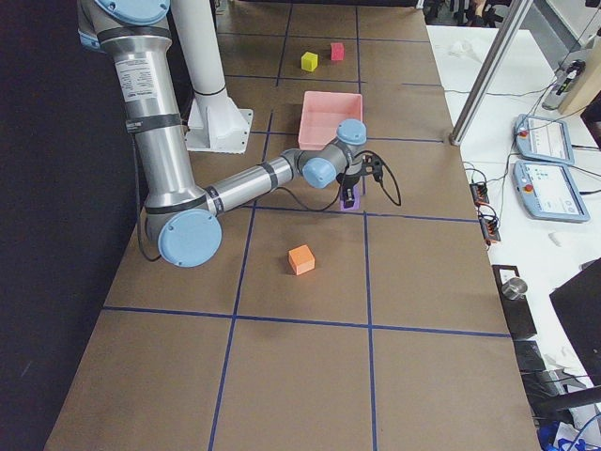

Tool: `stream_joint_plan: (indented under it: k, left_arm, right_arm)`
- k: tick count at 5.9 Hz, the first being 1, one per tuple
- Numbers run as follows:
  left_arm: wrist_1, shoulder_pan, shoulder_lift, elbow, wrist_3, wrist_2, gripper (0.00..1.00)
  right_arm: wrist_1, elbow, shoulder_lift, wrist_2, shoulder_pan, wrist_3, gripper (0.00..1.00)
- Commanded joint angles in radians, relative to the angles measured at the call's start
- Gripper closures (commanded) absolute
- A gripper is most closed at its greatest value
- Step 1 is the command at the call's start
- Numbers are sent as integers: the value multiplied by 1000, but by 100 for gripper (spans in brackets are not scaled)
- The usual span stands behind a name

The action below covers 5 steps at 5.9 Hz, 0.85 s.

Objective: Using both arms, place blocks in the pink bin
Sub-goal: 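Grasp the purple cube with the right gripper and carry it over the bin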

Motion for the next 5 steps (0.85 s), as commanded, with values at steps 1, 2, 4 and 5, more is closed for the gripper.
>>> stream_joint_plan:
  k: [1, 2, 4, 5]
  left_arm:
    - [-10, 3, -73, -15, -4, -10, 0]
    - [-12, 3, -118, -14, -4, -8, 0]
    - [-30, 11, -146, -11, -3, -12, 0]
    - [-33, 22, -158, -9, -13, -12, 0]
  right_arm:
    - [-202, 36, 216, -6, -70, 233, 82]
    - [-295, 44, 332, -32, -129, 366, 81]
    - [-408, 33, 495, -192, -300, 560, 81]
    - [-408, -4, 537, -236, -354, 615, 69]
